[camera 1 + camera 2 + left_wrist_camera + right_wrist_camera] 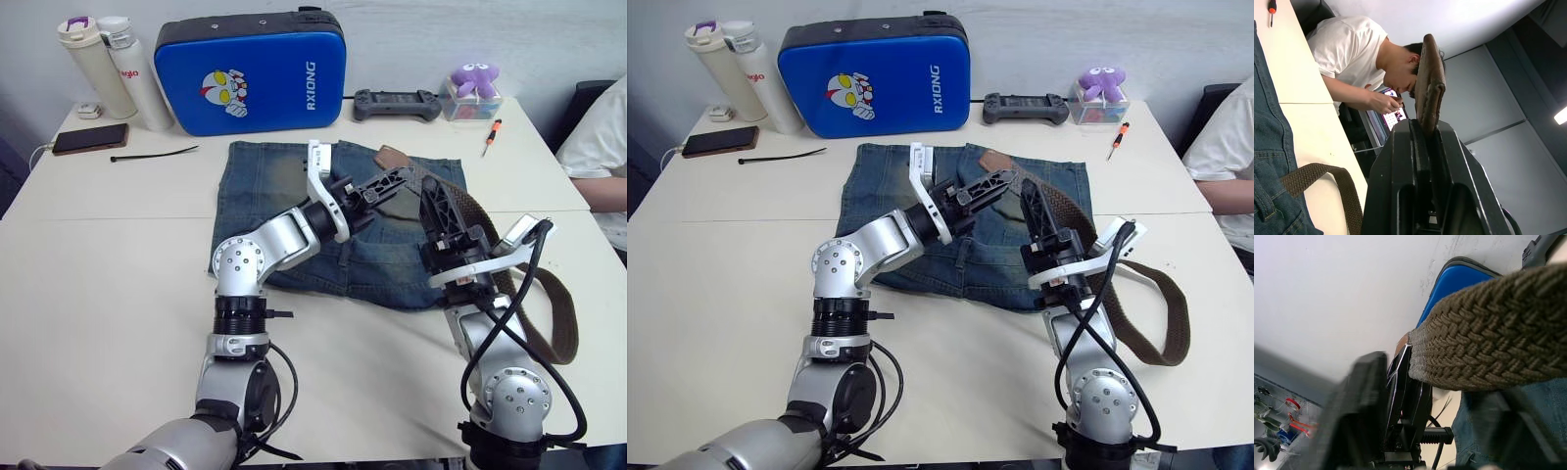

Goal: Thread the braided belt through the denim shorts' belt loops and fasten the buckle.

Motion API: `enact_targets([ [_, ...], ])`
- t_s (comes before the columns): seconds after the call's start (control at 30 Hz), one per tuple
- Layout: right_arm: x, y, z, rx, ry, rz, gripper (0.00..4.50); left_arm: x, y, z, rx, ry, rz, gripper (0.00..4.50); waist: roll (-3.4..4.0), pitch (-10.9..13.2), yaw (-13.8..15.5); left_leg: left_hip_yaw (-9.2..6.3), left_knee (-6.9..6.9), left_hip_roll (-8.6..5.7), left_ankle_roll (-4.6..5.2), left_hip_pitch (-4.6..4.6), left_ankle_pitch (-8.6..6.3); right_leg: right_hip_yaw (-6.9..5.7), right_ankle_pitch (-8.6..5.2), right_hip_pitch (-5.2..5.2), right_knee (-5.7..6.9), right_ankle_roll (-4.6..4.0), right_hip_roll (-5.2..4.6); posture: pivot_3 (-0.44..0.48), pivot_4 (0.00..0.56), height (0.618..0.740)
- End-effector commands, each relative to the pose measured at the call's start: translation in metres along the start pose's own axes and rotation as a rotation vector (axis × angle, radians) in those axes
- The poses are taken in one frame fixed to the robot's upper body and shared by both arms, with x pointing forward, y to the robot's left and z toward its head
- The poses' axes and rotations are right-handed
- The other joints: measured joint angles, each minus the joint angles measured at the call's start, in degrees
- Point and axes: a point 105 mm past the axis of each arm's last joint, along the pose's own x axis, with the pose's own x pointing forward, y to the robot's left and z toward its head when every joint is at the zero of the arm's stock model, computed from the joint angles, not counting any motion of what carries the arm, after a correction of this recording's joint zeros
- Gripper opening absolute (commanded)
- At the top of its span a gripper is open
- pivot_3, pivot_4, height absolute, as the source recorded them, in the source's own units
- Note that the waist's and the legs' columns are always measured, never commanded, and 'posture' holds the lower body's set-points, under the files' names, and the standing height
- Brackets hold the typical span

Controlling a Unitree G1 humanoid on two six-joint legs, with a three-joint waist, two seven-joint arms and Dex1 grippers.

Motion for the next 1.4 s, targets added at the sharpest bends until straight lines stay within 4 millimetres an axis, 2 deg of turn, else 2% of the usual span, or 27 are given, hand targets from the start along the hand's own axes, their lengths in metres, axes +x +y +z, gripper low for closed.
enact_targets([
  [0.03, 0.0, 0.014, 0.011, -0.006, -0.051, 0.057, 0.49, 0.004, -0.013, -0.008, -0.006, 0.006, -0.055, 0.0, 0.0, 0.0, -0.01, 0.0, 0.0, 0.0, 0.0, 0.0, 0.0, 0.0, 0.0, 0.0, 0.01, 0.0, 0.0, 0.0, 0.15, 0.74],
  [0.07, 0.0, 0.015, 0.013, -0.005, -0.06, 0.059, 0.04, 0.003, -0.012, -0.008, -0.003, 0.007, -0.051, 0.0, 0.0, 0.0, -0.02, 0.0, 0.0, 0.0, 0.0, 0.0, 0.0, 0.0, 0.0, -0.01, 0.0, 0.0, 0.0, 0.0, 0.15, 0.74],
  [0.23, 0.0, 0.018, 0.021, -0.035, -0.059, 0.071, 0.04, -0.001, -0.012, -0.005, 0.035, 0.014, -0.044, 0.0, 0.0, 0.0, -0.01, 0.0, 0.0, 0.0, -0.01, 0.0, 0.0, 0.0, 0.0, -0.01, 0.0, 0.0, 0.0, 0.0, 0.15, 0.74],
  [0.27, -0.001, 0.02, 0.028, -0.074, -0.047, 0.075, 0.0, -0.004, -0.012, -0.003, 0.05, 0.017, -0.048, 0.89, 0.0, 0.0, -0.01, 0.0, 0.0, 0.0, -0.01, 0.0, 0.0, 0.0, 0.0, -0.01, 0.0, 0.0, 0.0, 0.0, 0.15, 0.74],
  [0.3, -0.002, 0.021, 0.033, -0.101, -0.038, 0.078, 0.0, -0.005, -0.013, -0.002, 0.059, 0.018, -0.05, 1.06, 0.0, 0.0, -0.01, 0.0, 0.0, 0.0, -0.01, 0.0, 0.0, 0.0, 0.0, -0.01, 0.0, 0.0, 0.0, 0.0, 0.15, 0.74],
  [0.43, -0.006, 0.025, 0.069, -0.27, 0.04, 0.054, 0.0, -0.018, -0.005, 0.004, 0.139, 0.042, -0.015, 2.72, 0.0, 0.0, 0.08, 0.04, 0.02, -0.06, 0.07, -0.02, 0.04, 0.03, 0.0, 0.02, -0.01, 0.0, -0.05, 0.0, 0.15, 0.74],
  [0.57, -0.016, 0.005, 0.107, -0.417, 0.17, -0.105, 0.0, -0.038, 0.004, 0.006, 0.229, 0.094, 0.026, 4.37, 0.0, 0.0, 0.08, 0.09, -0.07, -0.06, 0.11, -0.02, 0.06, 0.04, 0.0, 0.06, 0.01, -0.01, -0.05, 0.0, 0.15, 0.74],
  [0.67, -0.022, -0.009, 0.119, -0.5, 0.296, -0.193, 0.0, -0.052, 0.007, 0.003, 0.361, 0.171, 0.045, 4.48, 0.0, 0.0, -0.01, 0.21, -0.07, -0.06, 0.19, -0.02, 0.1, 0.12, 0.0, 0.09, -0.02, -0.01, -0.06, 0.0, 0.15, 0.74],
  [0.83, -0.027, -0.036, 0.119, -0.601, 0.456, -0.317, 0.0, -0.078, 0.014, -0.003, 0.695, 0.373, 0.087, 4.48, 0.01, -0.01, -0.07, 0.35, -0.08, -0.05, 0.22, 0.03, 0.1, 0.26, 0.0, 0.08, -0.09, -0.01, -0.05, 0.0, 0.15, 0.74],
  [0.97, -0.029, -0.054, 0.115, -0.681, 0.553, -0.377, 0.0, -0.103, 0.016, -0.005, 0.817, 0.519, 0.088, 4.48, 0.04, -0.01, 0.0, 0.37, -0.08, -0.05, 0.25, 0.02, 0.09, 0.29, 0.01, 0.05, -0.18, -0.03, -0.05, 0.0, 0.15, 0.74],
  [1.03, -0.027, -0.061, 0.115, -0.689, 0.569, -0.387, 0.0, -0.11, 0.015, -0.004, 0.85, 0.555, 0.083, 4.48, 0.04, -0.01, 0.01, 0.35, -0.08, -0.04, 0.27, 0.01, 0.07, 0.28, 0.01, 0.06, -0.23, -0.03, -0.06, 0.0, 0.15, 0.74],
  [1.23, -0.016, -0.055, 0.119, -0.672, 0.549, -0.334, 0.0, -0.11, 0.01, -0.004, 0.896, 0.569, 0.042, 4.48, 0.05, -0.01, 0.31, 0.33, -0.07, -0.07, 0.38, -0.07, 0.05, 0.23, 0.02, 0.04, -0.31, -0.03, -0.17, 0.0, 0.15, 0.74],
  [1.37, -0.016, -0.049, 0.122, -0.687, 0.558, -0.317, 0.0, -0.098, 0.009, -0.017, 0.923, 0.59, -0.036, 4.48, 0.05, -0.01, 0.41, 0.33, -0.08, -0.08, 0.42, -0.11, 0.02, 0.2, 0.02, 0.05, -0.31, -0.03, -0.18, 0.0, 0.15, 0.74],
  [1.4, -0.017, -0.045, 0.124, -0.7, 0.564, -0.312, 0.0, -0.087, 0.014, -0.025, 0.967, 0.614, -0.058, 4.48, 0.05, -0.01, 0.48, 0.33, -0.08, -0.08, 0.43, -0.11, 0.02, 0.2, 0.02, 0.05, -0.3, -0.03, -0.18, 0.0, 0.15, 0.74],
])
